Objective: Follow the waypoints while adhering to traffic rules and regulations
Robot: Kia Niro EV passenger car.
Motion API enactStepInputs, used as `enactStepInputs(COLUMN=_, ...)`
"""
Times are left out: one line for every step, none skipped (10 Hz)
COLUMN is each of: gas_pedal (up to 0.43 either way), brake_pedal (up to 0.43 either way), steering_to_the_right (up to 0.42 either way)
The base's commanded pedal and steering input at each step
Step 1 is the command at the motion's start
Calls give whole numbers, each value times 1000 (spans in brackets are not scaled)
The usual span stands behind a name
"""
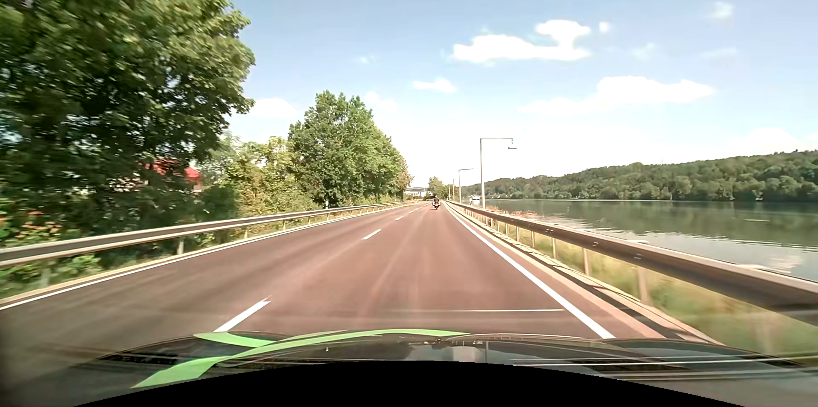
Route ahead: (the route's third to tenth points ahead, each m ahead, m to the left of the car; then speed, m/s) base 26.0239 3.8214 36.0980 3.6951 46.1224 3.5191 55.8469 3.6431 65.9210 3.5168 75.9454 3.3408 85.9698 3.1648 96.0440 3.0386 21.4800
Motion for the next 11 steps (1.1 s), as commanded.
enactStepInputs(gas_pedal=248, brake_pedal=0, steering_to_the_right=0)
enactStepInputs(gas_pedal=248, brake_pedal=0, steering_to_the_right=0)
enactStepInputs(gas_pedal=248, brake_pedal=0, steering_to_the_right=0)
enactStepInputs(gas_pedal=248, brake_pedal=0, steering_to_the_right=0)
enactStepInputs(gas_pedal=248, brake_pedal=0, steering_to_the_right=0)
enactStepInputs(gas_pedal=260, brake_pedal=0, steering_to_the_right=0)
enactStepInputs(gas_pedal=260, brake_pedal=0, steering_to_the_right=0)
enactStepInputs(gas_pedal=268, brake_pedal=0, steering_to_the_right=0)
enactStepInputs(gas_pedal=280, brake_pedal=0, steering_to_the_right=0)
enactStepInputs(gas_pedal=280, brake_pedal=0, steering_to_the_right=0)
enactStepInputs(gas_pedal=280, brake_pedal=0, steering_to_the_right=0)
